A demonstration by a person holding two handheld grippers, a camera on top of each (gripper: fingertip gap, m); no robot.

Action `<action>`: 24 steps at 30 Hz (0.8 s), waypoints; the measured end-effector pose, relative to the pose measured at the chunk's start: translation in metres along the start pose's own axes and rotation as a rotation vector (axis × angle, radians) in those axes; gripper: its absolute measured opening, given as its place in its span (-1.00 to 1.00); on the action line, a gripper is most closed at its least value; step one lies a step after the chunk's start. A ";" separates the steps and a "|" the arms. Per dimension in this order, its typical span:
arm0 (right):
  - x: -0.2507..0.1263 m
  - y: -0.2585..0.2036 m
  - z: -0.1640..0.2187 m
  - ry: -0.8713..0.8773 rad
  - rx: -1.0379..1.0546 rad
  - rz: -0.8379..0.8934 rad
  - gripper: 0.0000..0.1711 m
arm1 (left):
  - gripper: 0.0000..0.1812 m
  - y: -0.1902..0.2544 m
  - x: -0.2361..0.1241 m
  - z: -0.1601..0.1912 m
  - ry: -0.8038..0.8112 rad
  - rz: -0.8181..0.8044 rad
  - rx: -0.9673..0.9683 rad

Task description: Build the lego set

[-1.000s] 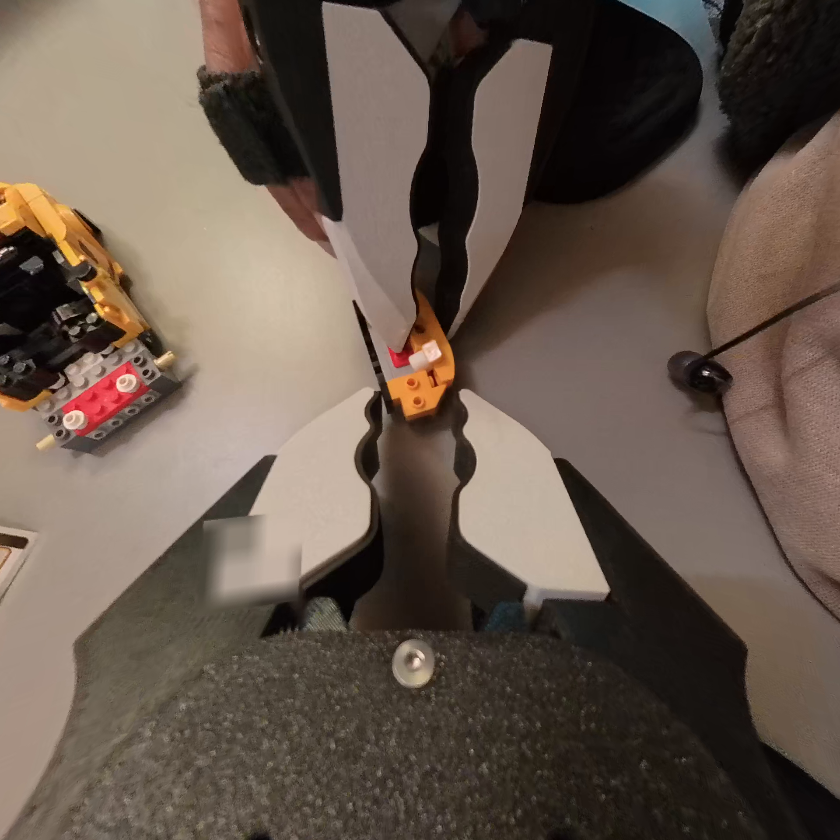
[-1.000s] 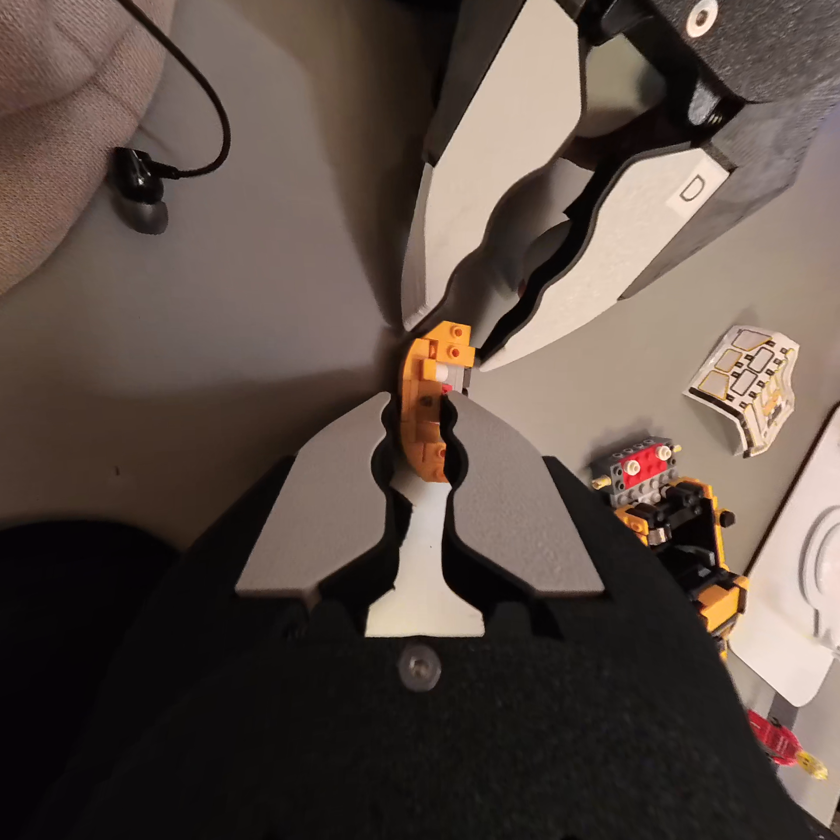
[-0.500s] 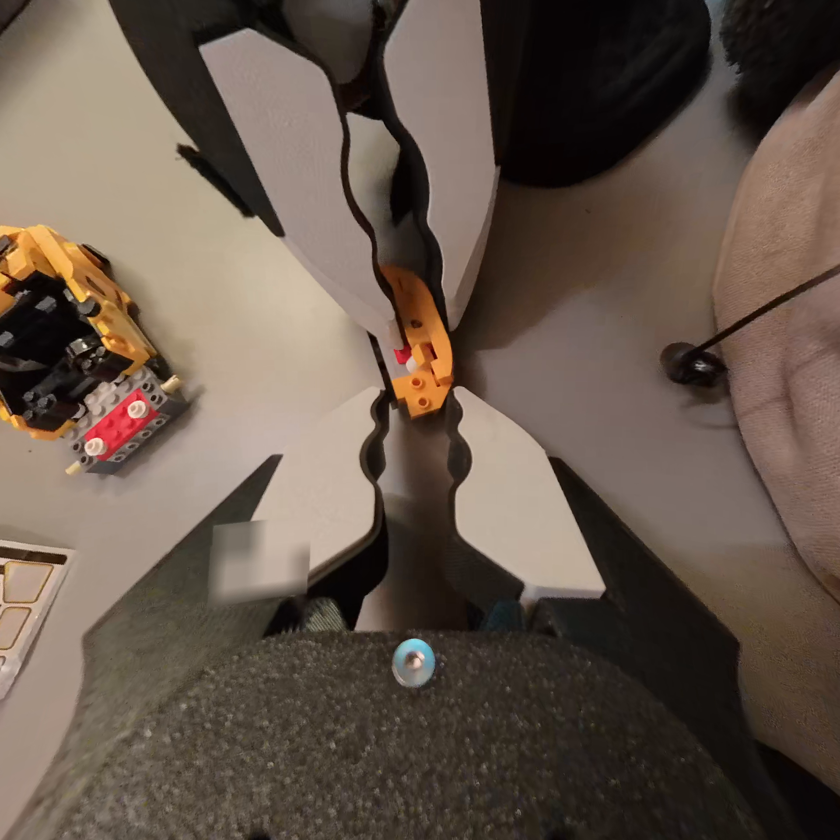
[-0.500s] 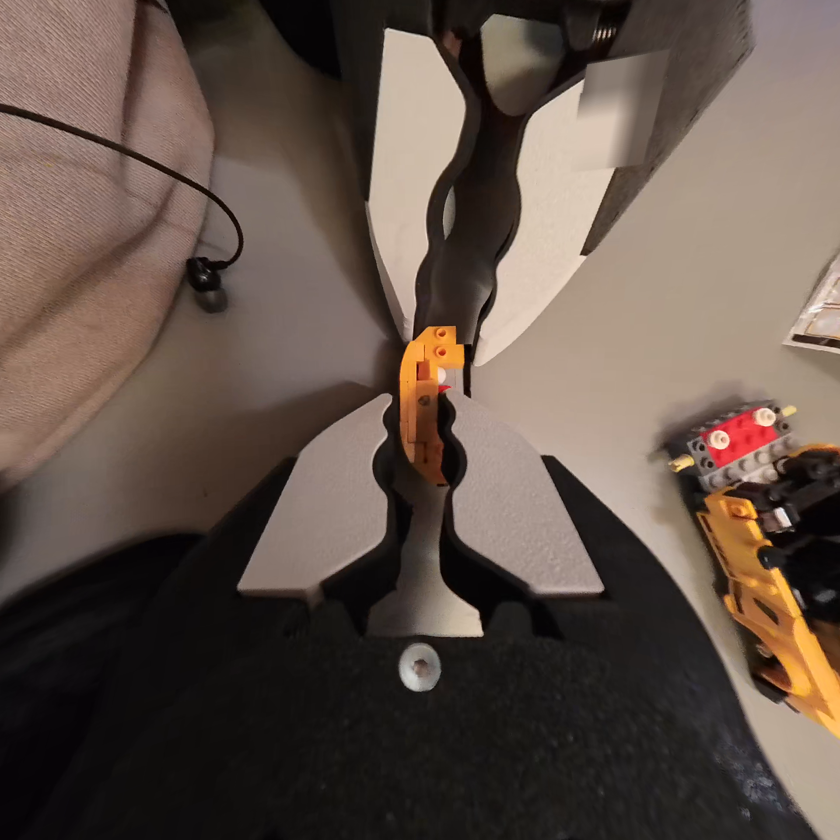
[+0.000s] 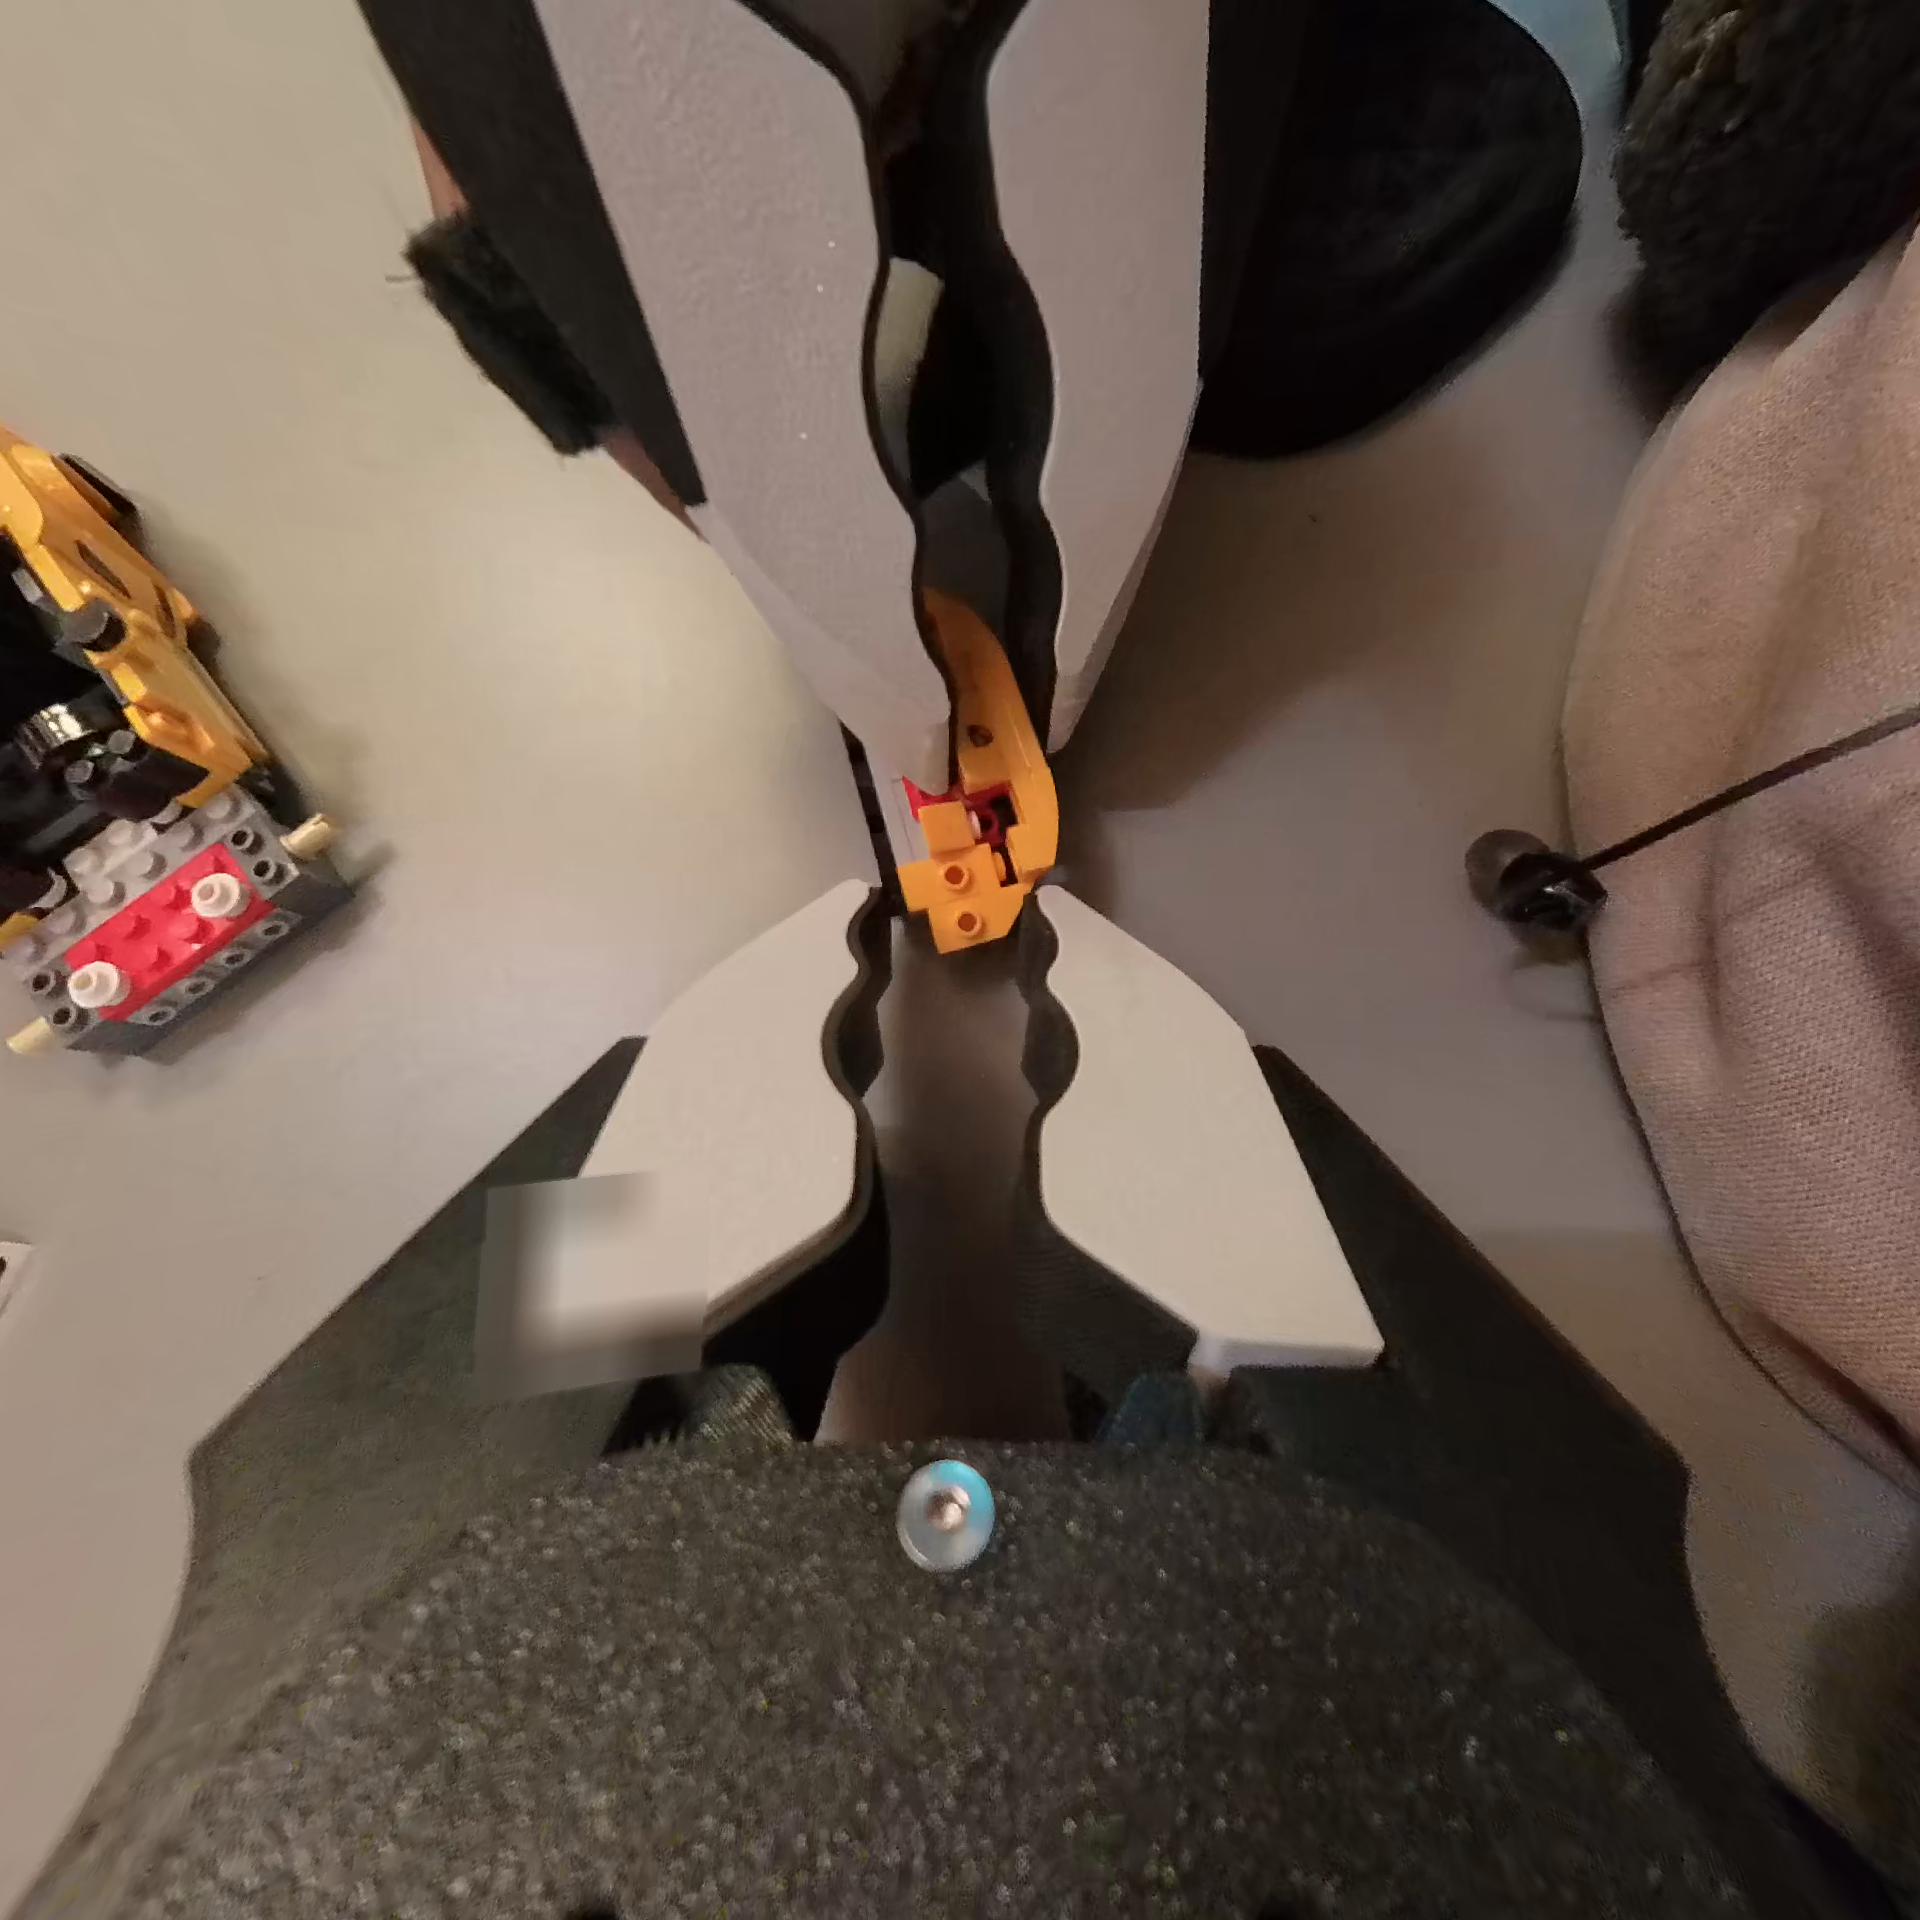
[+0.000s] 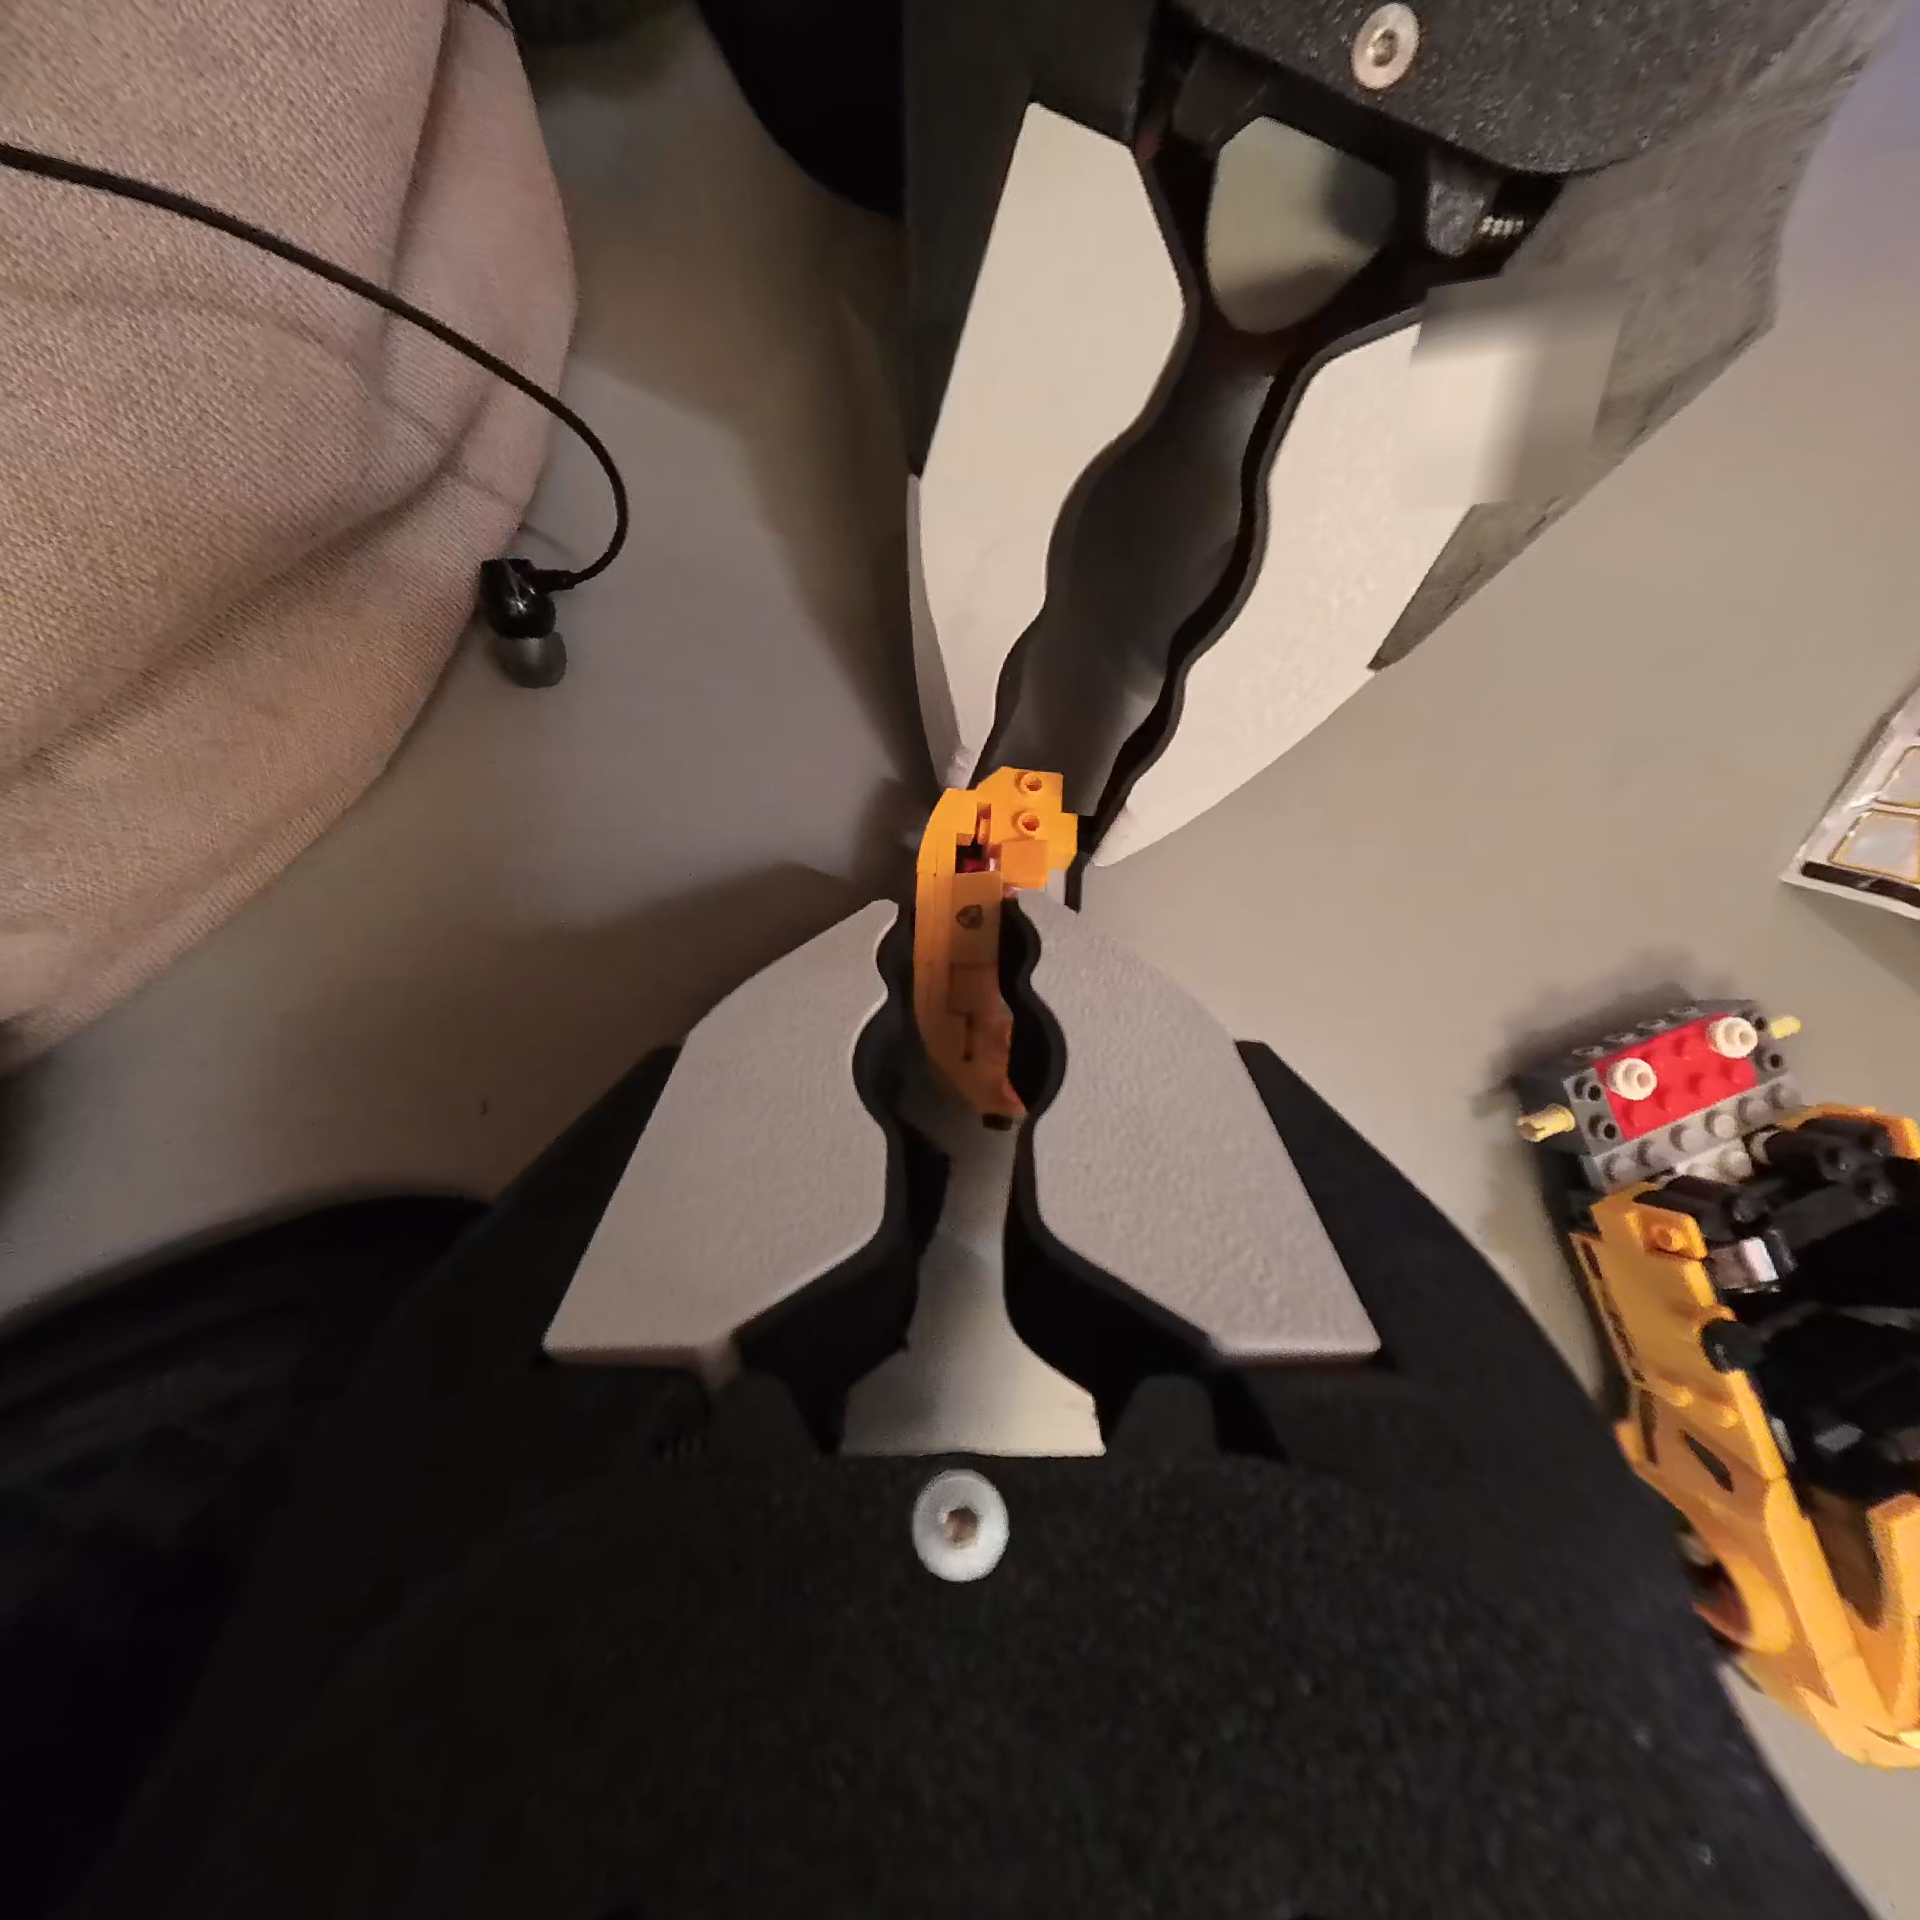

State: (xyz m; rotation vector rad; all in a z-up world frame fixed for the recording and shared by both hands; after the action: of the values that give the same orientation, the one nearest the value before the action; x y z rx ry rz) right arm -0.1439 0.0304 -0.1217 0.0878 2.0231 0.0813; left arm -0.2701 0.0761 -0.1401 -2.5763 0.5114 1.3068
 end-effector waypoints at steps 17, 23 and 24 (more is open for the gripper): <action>0.006 0.000 0.004 0.021 0.049 0.023 -0.81 | -0.52 -0.002 0.004 -0.002 0.068 0.049 -0.031; 0.007 0.001 0.001 0.018 0.042 0.026 -0.79 | -0.63 -0.002 0.011 -0.005 0.042 0.044 -0.039; 0.007 0.001 0.001 0.017 0.042 0.029 -0.78 | -0.63 -0.002 0.011 -0.005 0.043 0.045 -0.043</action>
State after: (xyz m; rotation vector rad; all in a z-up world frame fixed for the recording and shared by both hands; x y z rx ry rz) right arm -0.1463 0.0325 -0.1283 0.1431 2.0409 0.0574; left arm -0.2592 0.0735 -0.1462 -2.6480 0.5585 1.2933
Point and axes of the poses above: each gripper's, where its closed fingertips meet, x out along the fingers, z out of its underside, y = z × x across the jaws, the point moved 9 cm from there along -x, back along the fingers, and after that the axes turned 11 degrees about -y, right-handed, at the moved point
